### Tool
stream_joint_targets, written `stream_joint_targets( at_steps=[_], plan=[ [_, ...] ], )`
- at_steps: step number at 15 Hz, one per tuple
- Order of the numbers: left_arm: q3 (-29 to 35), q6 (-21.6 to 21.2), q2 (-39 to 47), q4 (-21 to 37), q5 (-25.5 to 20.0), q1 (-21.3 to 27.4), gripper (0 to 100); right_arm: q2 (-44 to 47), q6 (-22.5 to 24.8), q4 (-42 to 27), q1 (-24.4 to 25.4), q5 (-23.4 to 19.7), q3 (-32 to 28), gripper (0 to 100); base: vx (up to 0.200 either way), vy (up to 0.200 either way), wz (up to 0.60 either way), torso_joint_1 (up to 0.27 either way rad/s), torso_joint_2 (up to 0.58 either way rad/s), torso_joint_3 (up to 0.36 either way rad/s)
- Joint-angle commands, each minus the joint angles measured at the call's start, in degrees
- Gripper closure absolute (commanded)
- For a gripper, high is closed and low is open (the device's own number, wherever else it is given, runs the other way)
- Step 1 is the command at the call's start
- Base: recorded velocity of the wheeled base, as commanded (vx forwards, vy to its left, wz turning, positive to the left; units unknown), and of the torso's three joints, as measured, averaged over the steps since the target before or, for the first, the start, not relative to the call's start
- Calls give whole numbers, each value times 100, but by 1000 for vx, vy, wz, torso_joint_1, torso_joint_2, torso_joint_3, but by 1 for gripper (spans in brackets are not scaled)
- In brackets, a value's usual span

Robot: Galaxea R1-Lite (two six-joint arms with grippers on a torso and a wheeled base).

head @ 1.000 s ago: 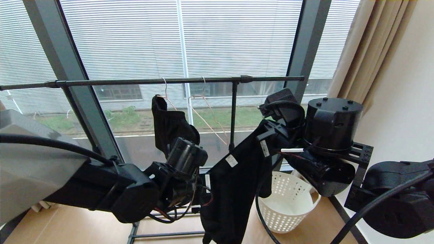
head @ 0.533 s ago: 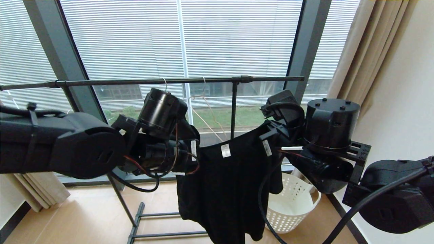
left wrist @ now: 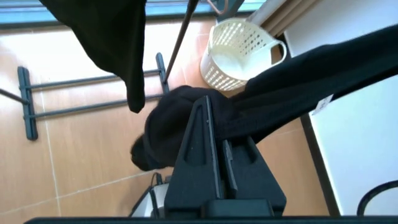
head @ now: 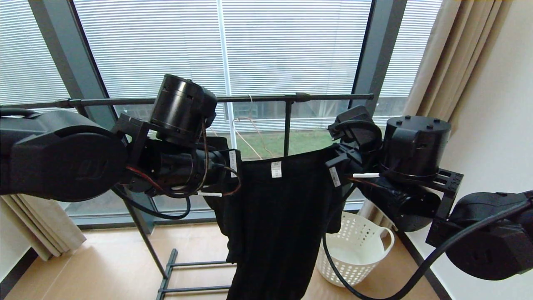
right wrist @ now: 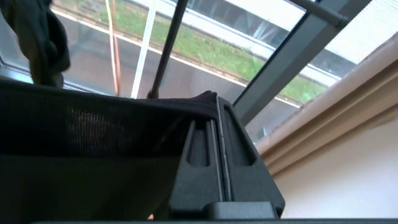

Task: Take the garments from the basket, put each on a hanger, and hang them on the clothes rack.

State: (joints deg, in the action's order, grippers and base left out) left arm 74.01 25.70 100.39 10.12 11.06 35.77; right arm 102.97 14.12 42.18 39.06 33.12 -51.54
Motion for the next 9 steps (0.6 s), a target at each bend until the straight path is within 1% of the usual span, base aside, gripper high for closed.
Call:
stream_joint_targets(
  at_steps=[1, 3, 4, 7, 9],
  plan=[
    [8, 5, -99, -1, 2, 0, 100, -190, 3, 1, -4, 1, 4, 100, 0, 0, 0, 0, 0, 0],
    [-9, 5, -248, -1, 2, 0, 100, -331, -5, 10, 5, 1, 4, 100, 0, 0, 0, 0, 0, 0],
    [-27, -65, -397, 8, 37, 18, 100, -445, -5, 1, 23, 1, 13, 100, 0, 0, 0, 0, 0, 0],
    [-168, -337, -802, 17, 432, 53, 100, -533, -23, 18, 23, -16, -146, 100, 0, 0, 0, 0, 0, 0],
    [-387, -425, -1030, 17, 450, 185, 100, -542, -76, 80, 23, -7, -198, 100, 0, 0, 0, 0, 0, 0]
  ],
)
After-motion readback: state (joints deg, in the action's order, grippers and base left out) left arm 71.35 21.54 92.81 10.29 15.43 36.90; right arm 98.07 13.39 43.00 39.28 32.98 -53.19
